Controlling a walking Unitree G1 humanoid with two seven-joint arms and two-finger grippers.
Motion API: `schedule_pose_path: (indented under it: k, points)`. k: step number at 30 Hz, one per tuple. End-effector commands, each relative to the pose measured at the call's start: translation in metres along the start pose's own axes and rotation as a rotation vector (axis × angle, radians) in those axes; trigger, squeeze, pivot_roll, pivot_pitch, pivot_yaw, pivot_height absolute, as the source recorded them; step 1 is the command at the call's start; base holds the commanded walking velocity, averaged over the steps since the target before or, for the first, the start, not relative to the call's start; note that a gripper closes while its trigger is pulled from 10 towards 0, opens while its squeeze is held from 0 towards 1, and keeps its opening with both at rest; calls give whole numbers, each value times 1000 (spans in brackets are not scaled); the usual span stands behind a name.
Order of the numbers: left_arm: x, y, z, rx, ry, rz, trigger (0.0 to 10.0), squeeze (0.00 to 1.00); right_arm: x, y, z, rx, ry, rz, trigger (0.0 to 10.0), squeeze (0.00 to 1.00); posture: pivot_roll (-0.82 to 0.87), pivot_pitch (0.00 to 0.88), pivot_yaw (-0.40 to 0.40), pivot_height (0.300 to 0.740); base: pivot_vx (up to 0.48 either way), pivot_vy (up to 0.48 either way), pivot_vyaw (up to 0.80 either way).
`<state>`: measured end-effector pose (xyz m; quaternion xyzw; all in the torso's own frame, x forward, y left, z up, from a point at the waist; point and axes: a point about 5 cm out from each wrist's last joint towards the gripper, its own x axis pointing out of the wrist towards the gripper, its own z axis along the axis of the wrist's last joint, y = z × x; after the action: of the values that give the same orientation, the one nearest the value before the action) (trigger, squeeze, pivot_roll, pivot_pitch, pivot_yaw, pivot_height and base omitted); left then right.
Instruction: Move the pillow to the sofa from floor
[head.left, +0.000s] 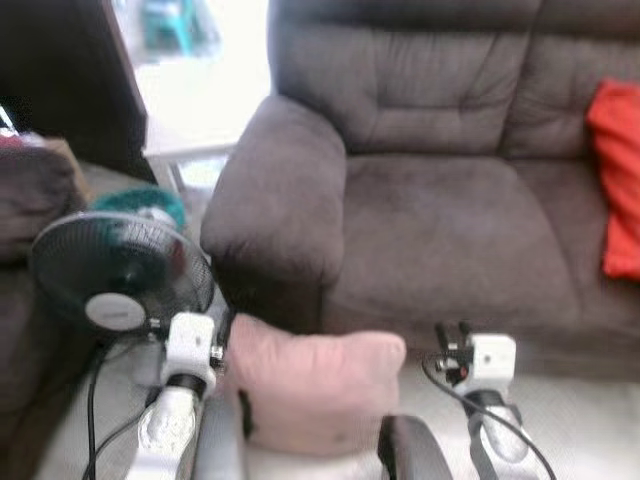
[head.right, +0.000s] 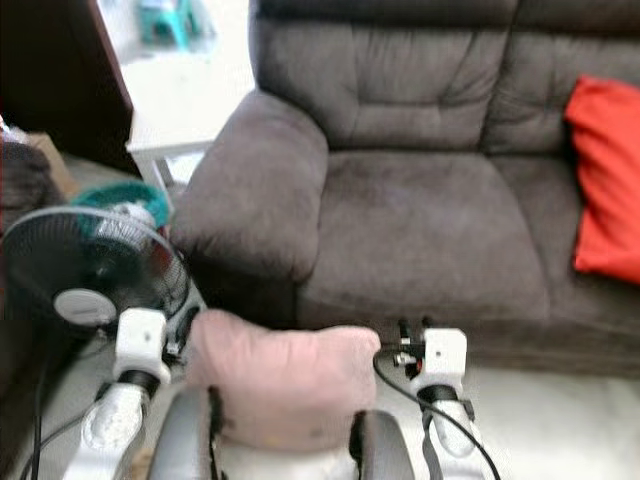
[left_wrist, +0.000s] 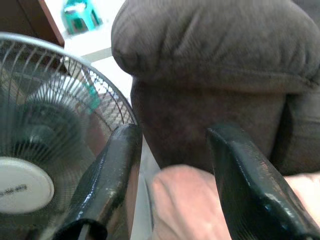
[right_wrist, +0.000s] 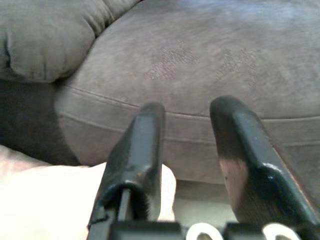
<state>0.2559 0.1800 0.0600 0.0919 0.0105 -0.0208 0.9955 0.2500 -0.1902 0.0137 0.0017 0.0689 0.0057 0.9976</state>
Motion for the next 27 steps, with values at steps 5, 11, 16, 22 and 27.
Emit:
schedule_pose_path:
  k: [5,11,16,22,27]
  points:
    - [5,1,5,-15,-12,14,10000,0,3,1,2,1,-7,10,10000,0,74,52,-31,535,0,0,0]
    - [4,6,3,-17,-4,26,10000,0,1,1,1,6,-9,10,10000,0,79,55,-27,535,0,0,0]
    - [4,8,3,-12,-6,31,10000,0,-1,4,-1,6,2,16,10000,0,78,56,-24,535,0,0,0]
    - [5,8,3,-15,-2,30,10000,0,-1,5,-1,0,0,18,10000,0,76,56,-24,535,0,0,0]
    - [5,8,2,-16,-1,30,10000,0,-1,6,-1,-17,-2,26,10000,0,73,56,-23,535,0,0,0]
